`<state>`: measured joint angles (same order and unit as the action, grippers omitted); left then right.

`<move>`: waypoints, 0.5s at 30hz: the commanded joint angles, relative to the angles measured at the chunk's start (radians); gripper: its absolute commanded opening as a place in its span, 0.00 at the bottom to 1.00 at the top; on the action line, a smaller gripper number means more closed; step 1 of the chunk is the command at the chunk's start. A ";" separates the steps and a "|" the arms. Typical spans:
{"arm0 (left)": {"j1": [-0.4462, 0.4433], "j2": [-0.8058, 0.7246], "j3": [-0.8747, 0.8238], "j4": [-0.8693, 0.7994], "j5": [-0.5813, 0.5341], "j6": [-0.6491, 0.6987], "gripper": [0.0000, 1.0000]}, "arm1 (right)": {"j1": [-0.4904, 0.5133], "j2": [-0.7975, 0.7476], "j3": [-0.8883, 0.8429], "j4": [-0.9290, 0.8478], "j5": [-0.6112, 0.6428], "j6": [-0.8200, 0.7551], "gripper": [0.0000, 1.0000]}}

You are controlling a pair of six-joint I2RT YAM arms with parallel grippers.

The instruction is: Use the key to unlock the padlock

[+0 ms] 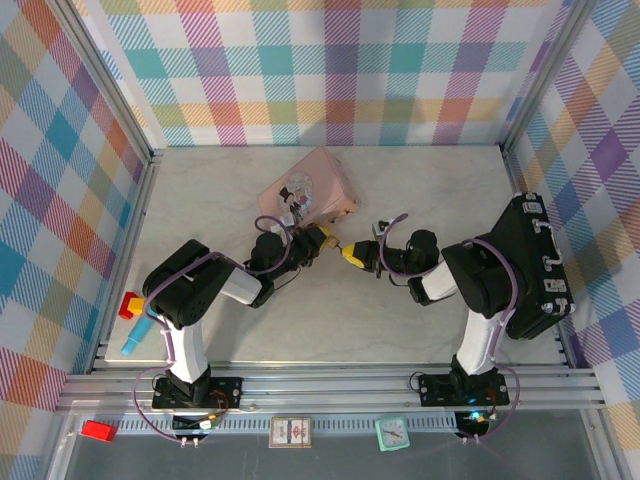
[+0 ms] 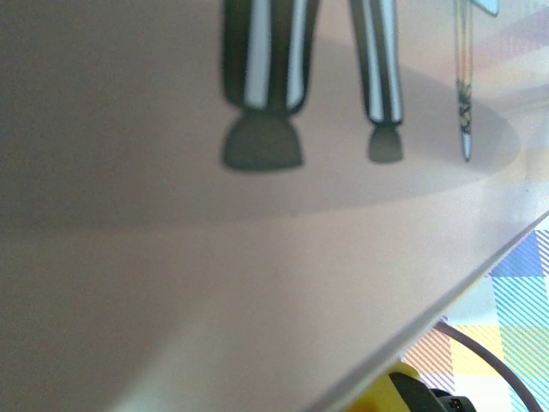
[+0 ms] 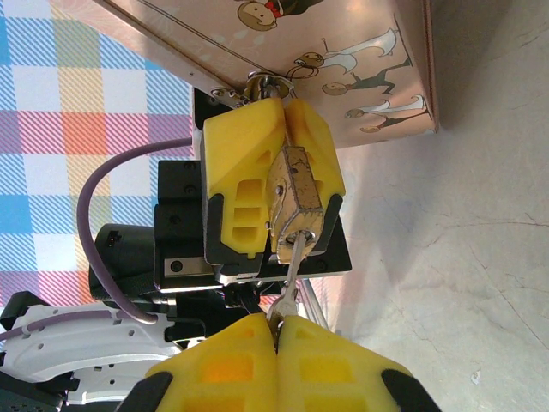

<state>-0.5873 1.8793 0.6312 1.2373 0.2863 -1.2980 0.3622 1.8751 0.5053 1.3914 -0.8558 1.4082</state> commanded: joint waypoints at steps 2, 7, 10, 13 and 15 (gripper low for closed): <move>-0.017 -0.008 0.002 0.079 0.048 -0.063 0.00 | 0.001 0.047 0.023 0.015 0.071 0.024 0.00; -0.019 -0.017 0.002 0.079 0.051 -0.065 0.00 | 0.001 0.069 0.031 0.015 0.085 0.060 0.00; -0.022 -0.019 0.010 0.080 0.054 -0.064 0.00 | 0.002 0.068 0.037 0.015 0.085 0.077 0.00; -0.026 -0.016 0.014 0.079 0.054 -0.063 0.00 | 0.002 0.062 0.041 0.015 0.080 0.091 0.00; -0.026 -0.012 0.015 0.079 0.053 -0.063 0.00 | 0.002 0.052 0.042 0.015 0.080 0.101 0.00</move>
<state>-0.5873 1.8793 0.6312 1.2369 0.2649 -1.2980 0.3622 1.9205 0.5140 1.3983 -0.8417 1.4780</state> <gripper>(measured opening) 0.079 0.064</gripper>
